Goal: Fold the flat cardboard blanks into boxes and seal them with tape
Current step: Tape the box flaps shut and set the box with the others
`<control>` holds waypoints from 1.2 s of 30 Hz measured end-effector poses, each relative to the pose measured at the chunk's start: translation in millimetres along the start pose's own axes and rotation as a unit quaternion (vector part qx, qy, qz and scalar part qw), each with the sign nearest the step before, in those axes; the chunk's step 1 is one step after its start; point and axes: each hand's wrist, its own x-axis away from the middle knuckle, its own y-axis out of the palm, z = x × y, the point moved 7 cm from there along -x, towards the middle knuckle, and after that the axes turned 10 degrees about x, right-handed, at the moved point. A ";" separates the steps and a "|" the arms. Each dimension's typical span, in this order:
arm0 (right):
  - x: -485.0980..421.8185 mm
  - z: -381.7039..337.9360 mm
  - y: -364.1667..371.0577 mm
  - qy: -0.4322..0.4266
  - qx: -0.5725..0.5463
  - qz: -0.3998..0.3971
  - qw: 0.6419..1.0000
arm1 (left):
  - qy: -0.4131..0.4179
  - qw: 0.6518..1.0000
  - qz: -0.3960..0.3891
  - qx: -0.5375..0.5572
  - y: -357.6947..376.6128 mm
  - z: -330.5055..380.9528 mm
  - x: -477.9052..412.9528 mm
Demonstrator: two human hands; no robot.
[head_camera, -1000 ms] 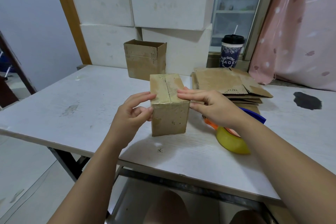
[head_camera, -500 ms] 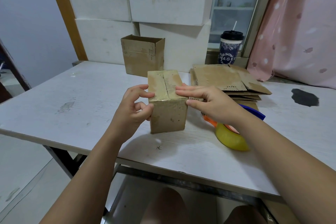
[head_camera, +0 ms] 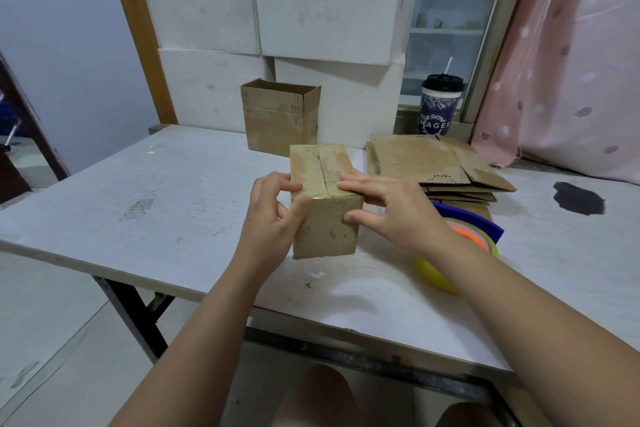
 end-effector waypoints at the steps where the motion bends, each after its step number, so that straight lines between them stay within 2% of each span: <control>1: 0.2 0.9 -0.3 0.006 -0.012 0.002 1.000 | -0.009 1.000 0.019 0.012 1.0 0.8 -1.2; 4: 0.6 5.1 -0.8 0.029 -0.072 0.004 0.997 | -0.041 0.997 0.044 0.044 -0.3 -4.9 -2.7; 8: 0.0 6.6 -0.3 0.036 -0.077 -0.007 0.996 | -0.031 0.995 -0.008 0.091 -5.4 -10.8 4.4; 13: 1.1 4.4 -1.6 0.018 -0.043 -0.022 0.999 | 0.004 0.999 -0.014 0.033 -6.9 -11.1 5.1; 17: 4.0 0.5 -1.3 0.016 -0.043 -0.004 0.999 | 0.014 0.999 0.003 0.041 -6.1 -11.1 5.6; 21: 5.7 2.5 1.8 0.017 -0.039 -0.019 0.999 | 0.032 0.999 0.017 0.035 0.3 -5.5 7.0; 25: 5.4 6.8 3.9 0.047 -0.101 0.008 0.994 | 0.021 0.997 0.042 0.068 6.7 -6.3 5.1; 29: 5.1 3.9 3.9 0.057 -0.097 0.059 0.992 | 0.043 0.996 0.063 0.050 6.5 -1.5 6.4; 33: 7.9 -0.3 4.9 0.078 -0.104 0.055 0.990 | 0.039 0.995 0.075 0.051 7.3 0.5 9.8; 36: 9.5 0.4 7.3 0.135 -0.150 0.048 0.978 | 0.016 0.995 0.074 0.060 8.0 3.0 12.4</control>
